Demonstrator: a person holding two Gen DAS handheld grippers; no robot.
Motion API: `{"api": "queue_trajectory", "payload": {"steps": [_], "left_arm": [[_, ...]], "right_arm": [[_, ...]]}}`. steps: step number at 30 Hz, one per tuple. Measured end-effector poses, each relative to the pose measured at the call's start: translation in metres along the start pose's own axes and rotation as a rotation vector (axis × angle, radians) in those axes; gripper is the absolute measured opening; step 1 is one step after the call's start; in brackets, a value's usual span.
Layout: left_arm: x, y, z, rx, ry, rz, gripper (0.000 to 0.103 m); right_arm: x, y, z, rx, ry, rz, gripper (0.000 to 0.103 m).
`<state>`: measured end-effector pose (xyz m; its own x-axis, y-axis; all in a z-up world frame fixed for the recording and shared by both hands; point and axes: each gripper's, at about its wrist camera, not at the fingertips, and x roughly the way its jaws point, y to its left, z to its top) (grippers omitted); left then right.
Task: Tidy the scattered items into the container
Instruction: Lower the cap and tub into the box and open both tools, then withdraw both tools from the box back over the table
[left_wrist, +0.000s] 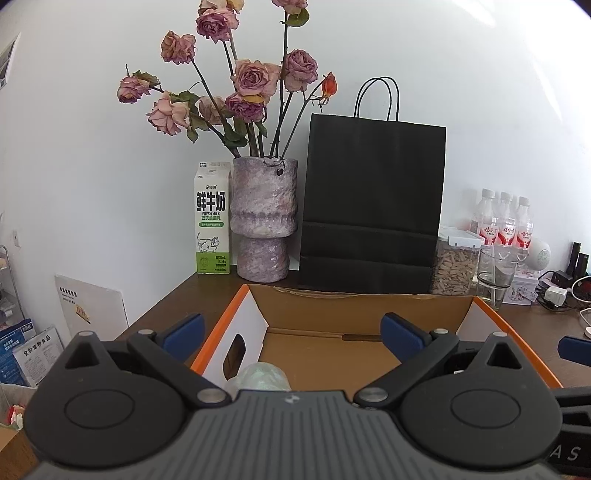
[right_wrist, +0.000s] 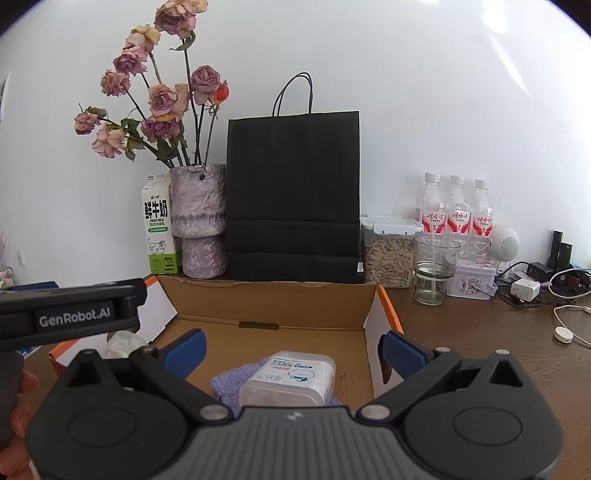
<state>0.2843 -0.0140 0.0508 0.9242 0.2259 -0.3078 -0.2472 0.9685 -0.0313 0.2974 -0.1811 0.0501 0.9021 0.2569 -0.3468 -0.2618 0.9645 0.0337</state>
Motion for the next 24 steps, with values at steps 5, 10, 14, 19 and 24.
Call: {"api": "queue_trajectory", "payload": {"steps": [5, 10, 14, 19, 24], "left_arm": [[-0.001, -0.001, 0.000, 0.000, 0.000, -0.002, 0.103], [-0.001, -0.001, 0.000, -0.001, 0.001, -0.001, 0.103], [-0.002, 0.000, -0.001, -0.004, 0.003, 0.001, 0.103], [-0.006, 0.001, 0.000, -0.012, -0.007, 0.000, 0.103], [-0.014, 0.002, 0.001, -0.017, -0.021, -0.005, 0.103]], "right_arm": [[-0.001, 0.000, 0.000, 0.000, -0.002, -0.001, 0.103], [-0.001, 0.000, 0.000, -0.001, 0.002, -0.002, 0.103], [-0.001, 0.000, -0.001, 0.002, 0.005, -0.007, 0.103], [-0.004, -0.002, 0.000, 0.011, -0.001, -0.010, 0.103], [-0.010, -0.001, 0.000, 0.013, -0.016, -0.010, 0.103]]}}
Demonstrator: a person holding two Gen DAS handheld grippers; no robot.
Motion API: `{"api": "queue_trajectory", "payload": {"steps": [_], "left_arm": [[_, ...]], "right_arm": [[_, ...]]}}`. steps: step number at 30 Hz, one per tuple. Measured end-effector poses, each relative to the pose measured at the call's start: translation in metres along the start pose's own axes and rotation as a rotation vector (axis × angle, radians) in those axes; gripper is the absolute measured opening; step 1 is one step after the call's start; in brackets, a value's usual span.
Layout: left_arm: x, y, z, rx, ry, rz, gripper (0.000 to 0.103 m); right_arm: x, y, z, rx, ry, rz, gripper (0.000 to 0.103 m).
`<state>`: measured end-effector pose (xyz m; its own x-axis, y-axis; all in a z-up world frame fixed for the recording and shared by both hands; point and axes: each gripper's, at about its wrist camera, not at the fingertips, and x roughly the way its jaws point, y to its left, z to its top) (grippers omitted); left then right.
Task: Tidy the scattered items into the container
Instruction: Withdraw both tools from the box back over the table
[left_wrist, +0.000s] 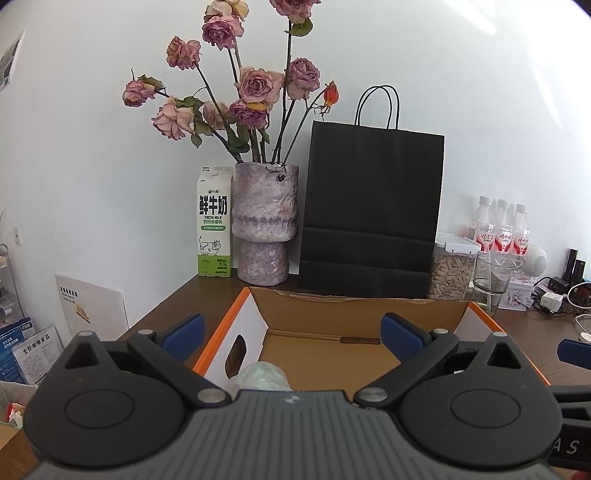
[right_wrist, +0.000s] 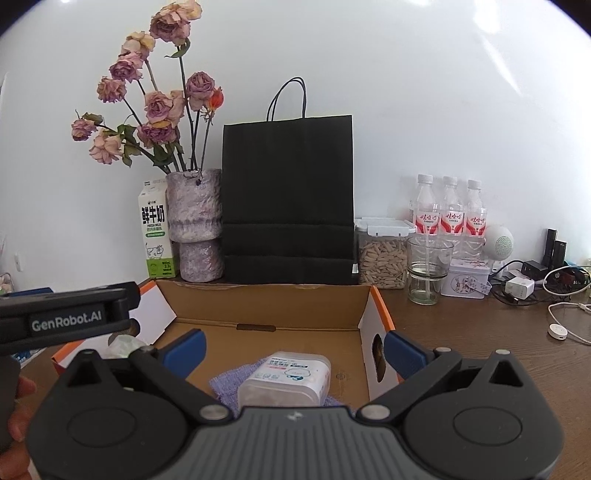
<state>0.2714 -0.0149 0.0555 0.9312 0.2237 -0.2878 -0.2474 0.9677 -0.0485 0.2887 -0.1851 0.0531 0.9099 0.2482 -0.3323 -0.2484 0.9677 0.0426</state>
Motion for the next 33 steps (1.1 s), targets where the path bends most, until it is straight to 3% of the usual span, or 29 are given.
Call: {"api": "queue_trajectory", "payload": {"steps": [23, 33], "left_arm": [[-0.054, 0.005, 0.008, -0.054, -0.132, -0.054, 0.103], [-0.085, 0.022, 0.015, -0.040, -0.116, -0.065, 0.103]], "right_arm": [[-0.049, 0.009, 0.001, -0.034, -0.085, 0.011, 0.103], [-0.089, 0.021, -0.002, -0.089, -0.113, 0.033, 0.103]]}}
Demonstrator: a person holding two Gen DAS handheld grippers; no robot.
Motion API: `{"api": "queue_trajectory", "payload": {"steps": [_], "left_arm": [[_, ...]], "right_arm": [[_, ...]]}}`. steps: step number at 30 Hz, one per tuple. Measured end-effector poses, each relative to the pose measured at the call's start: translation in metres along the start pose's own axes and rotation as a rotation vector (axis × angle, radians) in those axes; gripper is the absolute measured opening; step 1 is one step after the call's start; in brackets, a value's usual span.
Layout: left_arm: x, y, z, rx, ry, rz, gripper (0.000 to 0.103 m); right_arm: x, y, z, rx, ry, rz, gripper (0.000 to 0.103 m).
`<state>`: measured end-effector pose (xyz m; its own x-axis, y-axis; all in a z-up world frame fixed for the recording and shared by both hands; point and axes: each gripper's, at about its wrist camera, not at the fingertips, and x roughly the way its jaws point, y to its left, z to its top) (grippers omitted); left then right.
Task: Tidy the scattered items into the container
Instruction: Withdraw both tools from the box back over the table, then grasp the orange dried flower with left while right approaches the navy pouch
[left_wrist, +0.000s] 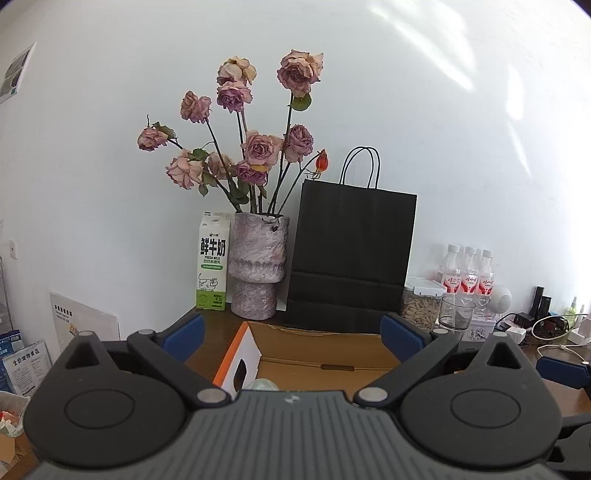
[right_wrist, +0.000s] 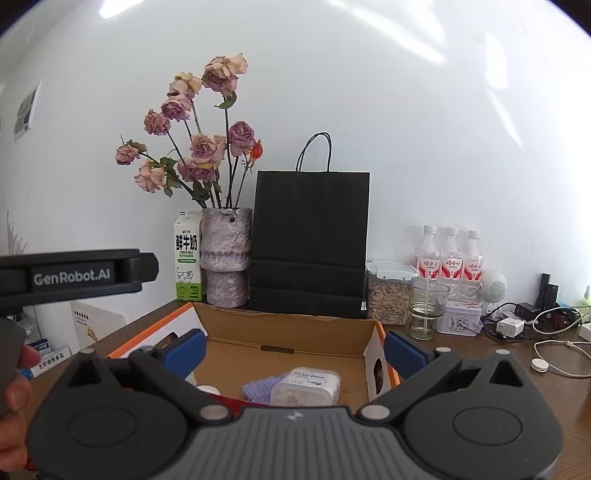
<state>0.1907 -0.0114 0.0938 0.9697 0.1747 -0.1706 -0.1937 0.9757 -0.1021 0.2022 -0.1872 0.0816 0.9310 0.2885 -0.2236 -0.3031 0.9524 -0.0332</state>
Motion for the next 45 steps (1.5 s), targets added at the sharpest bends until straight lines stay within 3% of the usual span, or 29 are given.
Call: {"api": "queue_trajectory", "payload": {"steps": [18, 28, 35, 45], "left_arm": [[-0.060, 0.062, -0.016, -0.022, 0.076, 0.056, 0.103], [-0.084, 0.089, -0.059, 0.020, 0.209, 0.092, 0.103], [-0.099, 0.114, -0.098, 0.030, 0.353, 0.123, 0.103], [-0.102, 0.118, -0.113, 0.045, 0.411, 0.119, 0.103]], "right_arm": [[-0.056, 0.000, -0.036, -0.048, 0.098, -0.022, 0.103], [-0.073, -0.006, -0.075, -0.027, 0.217, -0.022, 0.103], [-0.083, -0.016, -0.106, 0.036, 0.336, -0.032, 0.103], [-0.085, -0.015, -0.114, 0.056, 0.375, -0.037, 0.103]]}}
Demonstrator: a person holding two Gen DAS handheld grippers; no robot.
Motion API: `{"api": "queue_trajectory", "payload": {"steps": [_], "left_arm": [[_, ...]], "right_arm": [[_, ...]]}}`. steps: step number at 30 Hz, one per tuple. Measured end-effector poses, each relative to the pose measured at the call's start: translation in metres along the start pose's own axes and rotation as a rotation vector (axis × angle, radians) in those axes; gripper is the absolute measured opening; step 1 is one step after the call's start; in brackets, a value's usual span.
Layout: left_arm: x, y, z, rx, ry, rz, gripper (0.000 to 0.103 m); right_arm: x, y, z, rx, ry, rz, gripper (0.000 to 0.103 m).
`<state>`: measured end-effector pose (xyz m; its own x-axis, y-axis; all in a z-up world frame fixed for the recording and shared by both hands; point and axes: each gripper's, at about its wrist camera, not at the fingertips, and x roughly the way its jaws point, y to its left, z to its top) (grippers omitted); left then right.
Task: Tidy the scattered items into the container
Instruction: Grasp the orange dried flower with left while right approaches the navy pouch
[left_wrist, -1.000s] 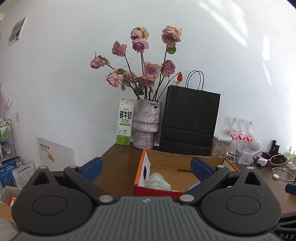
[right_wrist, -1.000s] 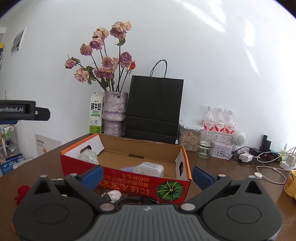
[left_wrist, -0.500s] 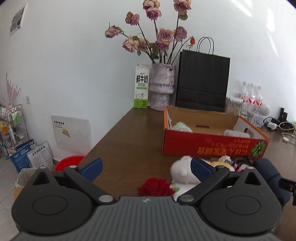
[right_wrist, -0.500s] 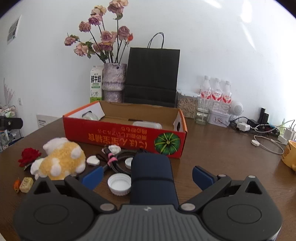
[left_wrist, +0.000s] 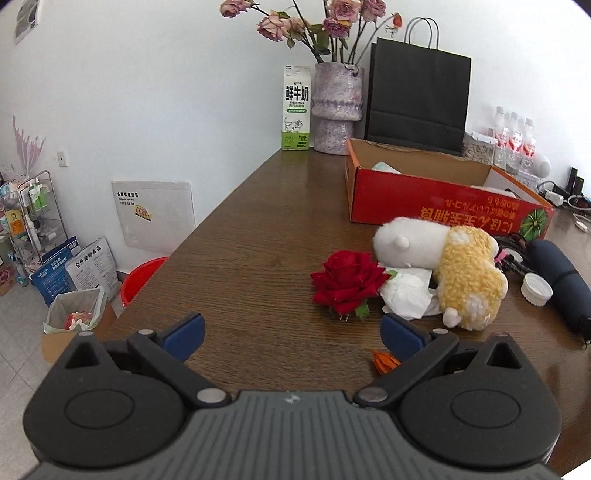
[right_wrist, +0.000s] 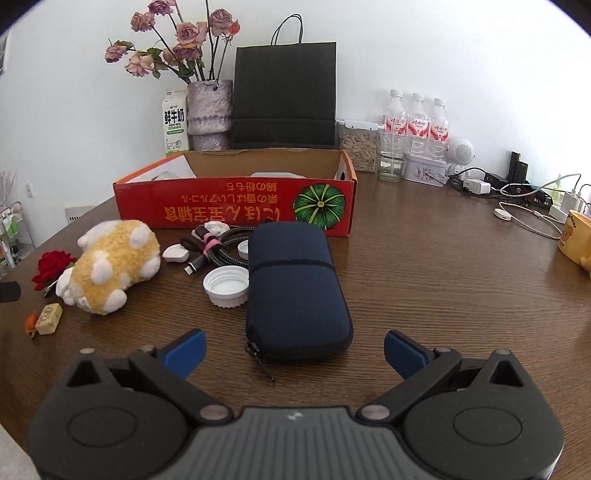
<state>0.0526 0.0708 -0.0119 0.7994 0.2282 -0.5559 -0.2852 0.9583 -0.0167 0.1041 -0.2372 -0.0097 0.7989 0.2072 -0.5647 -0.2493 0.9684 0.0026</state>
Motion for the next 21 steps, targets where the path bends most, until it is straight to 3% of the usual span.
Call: {"api": "queue_trajectory", "payload": {"steps": [10, 17, 19, 21], "left_arm": [[0.002, -0.013, -0.018, 0.058, 0.064, -0.069, 0.103], [0.007, -0.019, -0.022, 0.068, 0.064, -0.071, 0.103], [0.006, -0.018, -0.022, 0.061, 0.055, -0.087, 0.099], [0.005, -0.018, -0.021, 0.060, 0.044, -0.102, 0.087]], "right_arm": [[0.005, 0.001, -0.005, 0.005, 0.040, -0.006, 0.103], [0.007, 0.002, -0.007, 0.004, 0.047, -0.002, 0.103], [0.008, 0.001, -0.008, 0.007, 0.051, -0.004, 0.103], [0.008, 0.001, -0.008, 0.009, 0.054, -0.004, 0.103]]}}
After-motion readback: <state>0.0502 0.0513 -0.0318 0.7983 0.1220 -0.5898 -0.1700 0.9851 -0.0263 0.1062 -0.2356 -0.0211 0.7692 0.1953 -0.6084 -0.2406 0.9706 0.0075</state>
